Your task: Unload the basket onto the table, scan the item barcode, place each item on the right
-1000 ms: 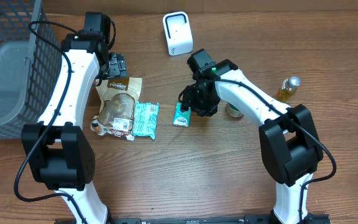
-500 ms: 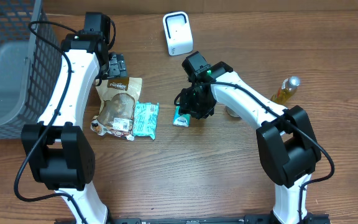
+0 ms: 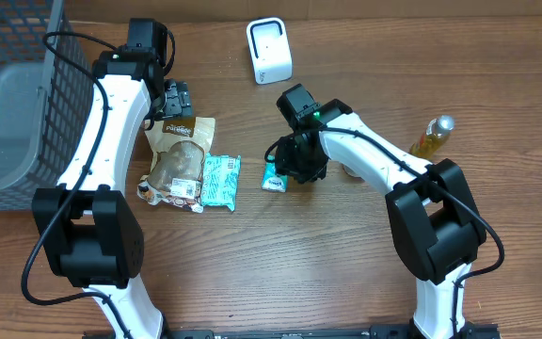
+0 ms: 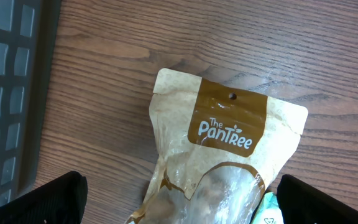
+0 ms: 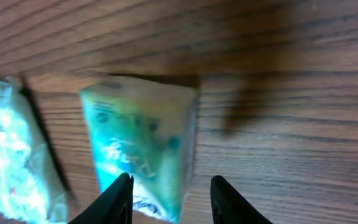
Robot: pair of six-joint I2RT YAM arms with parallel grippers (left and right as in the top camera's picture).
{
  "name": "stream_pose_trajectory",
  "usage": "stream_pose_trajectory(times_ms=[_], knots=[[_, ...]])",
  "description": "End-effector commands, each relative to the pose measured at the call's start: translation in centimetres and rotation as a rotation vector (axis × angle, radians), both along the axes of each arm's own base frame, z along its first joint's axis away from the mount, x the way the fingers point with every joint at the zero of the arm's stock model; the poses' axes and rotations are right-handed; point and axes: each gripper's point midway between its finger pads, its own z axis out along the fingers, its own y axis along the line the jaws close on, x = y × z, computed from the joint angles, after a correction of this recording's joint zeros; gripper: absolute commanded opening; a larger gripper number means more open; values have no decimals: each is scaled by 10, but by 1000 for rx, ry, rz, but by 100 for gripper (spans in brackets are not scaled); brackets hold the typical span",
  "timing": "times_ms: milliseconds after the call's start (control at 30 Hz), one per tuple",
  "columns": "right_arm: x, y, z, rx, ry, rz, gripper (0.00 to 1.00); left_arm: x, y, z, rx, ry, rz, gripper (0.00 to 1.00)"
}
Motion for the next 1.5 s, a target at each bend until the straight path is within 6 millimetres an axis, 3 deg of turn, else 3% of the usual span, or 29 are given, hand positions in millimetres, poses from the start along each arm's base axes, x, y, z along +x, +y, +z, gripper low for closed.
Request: stream_pose_trajectory(times_ms=[0,300,467,1200,1333,1467], knots=[[-3,-5,-12,-32,4,-24,37,3,-1,6,12,-18,-3,99],[1,1,-12,-16,-23,-17,36,3,-1,6,12,-18,-3,100],[3,2,-12,-12,-29,-17,31,3,-1,6,12,-19,-3,100],[-12,-7,-30,-35,18,-61,27,3,-1,6,12,-18,-3,100],[-10,-7,-30,-35,13,-62,12,3,-1,6,12,-18,-3,100],[-9,-9,-30,-44,6,-63,7,3,-1,6,12,-18,-3,99]])
